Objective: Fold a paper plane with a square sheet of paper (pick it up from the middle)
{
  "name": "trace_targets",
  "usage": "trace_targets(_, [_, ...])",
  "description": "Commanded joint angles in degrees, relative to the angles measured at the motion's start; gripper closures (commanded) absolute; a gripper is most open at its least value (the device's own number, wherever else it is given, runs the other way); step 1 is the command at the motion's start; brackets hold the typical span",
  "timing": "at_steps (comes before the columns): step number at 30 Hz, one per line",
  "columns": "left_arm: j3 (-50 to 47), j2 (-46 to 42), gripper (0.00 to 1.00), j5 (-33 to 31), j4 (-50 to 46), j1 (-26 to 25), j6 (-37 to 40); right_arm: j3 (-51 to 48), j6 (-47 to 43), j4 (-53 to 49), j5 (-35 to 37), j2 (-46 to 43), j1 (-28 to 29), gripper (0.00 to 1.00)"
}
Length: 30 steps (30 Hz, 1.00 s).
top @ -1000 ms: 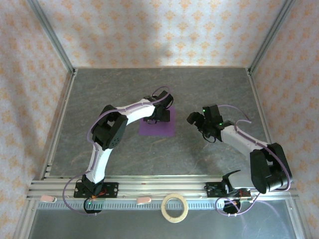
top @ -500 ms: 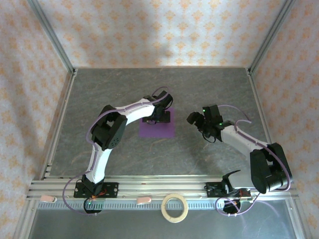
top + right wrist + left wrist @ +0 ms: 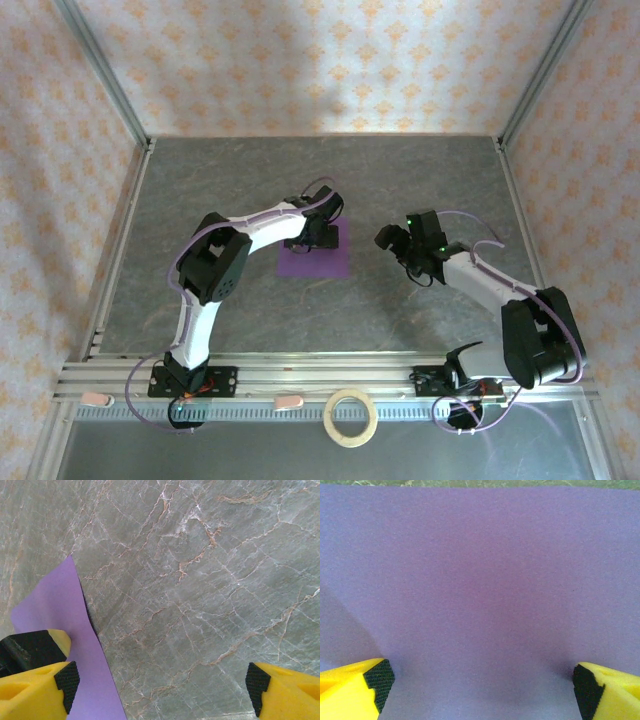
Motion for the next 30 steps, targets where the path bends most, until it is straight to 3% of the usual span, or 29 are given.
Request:
trace_targets(1, [-2.2, 1.3, 0.08, 1.9, -2.7, -0.1, -1.1, 1.5, 0.6, -0.4, 0.4, 0.4, 0.2, 0.11])
trace_targets(10, [-1.1, -0.5, 0.15, 2.0, -2.6, -0.2, -0.5, 1.9, 0.7, -0.6, 0.4, 0.0, 0.3, 0.11])
trace_targets(21, [0.5, -5.1, 0.43, 1.8, -0.6, -0.1, 2.0, 1.7, 2.7, 2.6, 0.7, -0.7, 0.4, 0.11])
trace_targets(30, [0.3, -9.7, 0.51, 16.4, 9.6, 0.0, 0.5, -3.3, 6.2, 8.9, 6.8, -6.4, -0.6, 0.10])
